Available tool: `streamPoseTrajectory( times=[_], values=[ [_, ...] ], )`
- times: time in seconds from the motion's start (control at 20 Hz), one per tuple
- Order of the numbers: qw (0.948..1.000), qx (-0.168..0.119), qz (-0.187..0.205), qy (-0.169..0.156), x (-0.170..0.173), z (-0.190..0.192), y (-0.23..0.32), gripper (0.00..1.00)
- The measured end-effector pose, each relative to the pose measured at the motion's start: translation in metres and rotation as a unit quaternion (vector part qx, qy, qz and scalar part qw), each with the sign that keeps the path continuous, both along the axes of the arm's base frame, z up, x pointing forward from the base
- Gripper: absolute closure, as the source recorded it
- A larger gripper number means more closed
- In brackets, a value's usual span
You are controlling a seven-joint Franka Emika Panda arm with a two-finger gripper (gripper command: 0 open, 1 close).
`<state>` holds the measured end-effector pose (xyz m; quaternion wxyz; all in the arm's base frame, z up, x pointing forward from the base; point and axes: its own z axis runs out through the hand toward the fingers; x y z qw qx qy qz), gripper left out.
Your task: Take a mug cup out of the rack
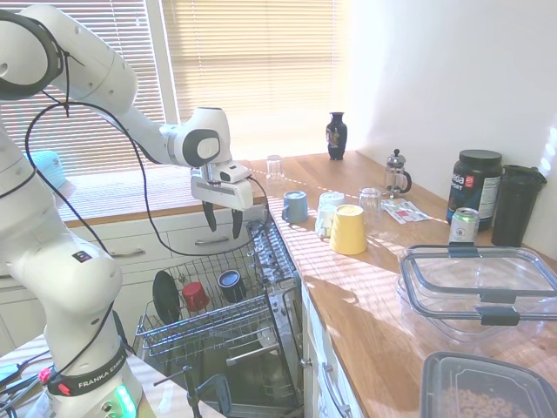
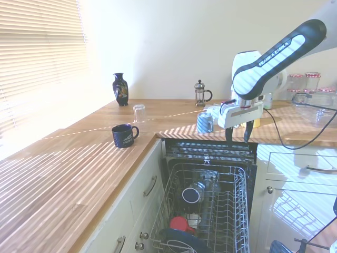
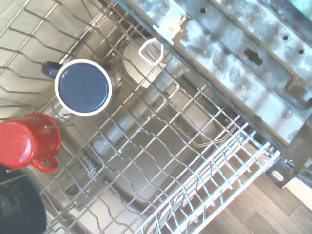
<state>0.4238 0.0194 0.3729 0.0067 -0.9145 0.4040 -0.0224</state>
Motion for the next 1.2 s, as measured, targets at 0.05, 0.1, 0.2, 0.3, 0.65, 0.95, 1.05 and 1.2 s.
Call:
streamPoseTrajectory(
  times=[0.05, 0.1, 0.2, 0.3, 0.65, 0.95, 1.05, 1.2],
  values=[
    [1.0, 0.0, 0.0, 0.001, 0.0, -0.001, 0.0, 0.0],
    [1.0, -0.001, 0.002, 0.002, 0.0, -0.001, 0.001, 0.0],
    [0.9997, -0.012, 0.022, 0.002, 0.0, -0.003, 0.013, 0.0],
    [0.9974, -0.035, 0.062, -0.013, 0.001, -0.005, 0.046, 0.0],
    [0.9713, -0.108, 0.208, -0.038, 0.014, -0.03, 0.149, 0.0],
    [0.9472, -0.121, 0.297, -0.018, 0.06, -0.045, 0.194, 0.0],
    [0.9383, -0.119, 0.325, -0.01, 0.074, -0.048, 0.202, 0.0],
    [0.9283, -0.117, 0.353, -0.003, 0.09, -0.059, 0.207, 0.0]
  ],
)
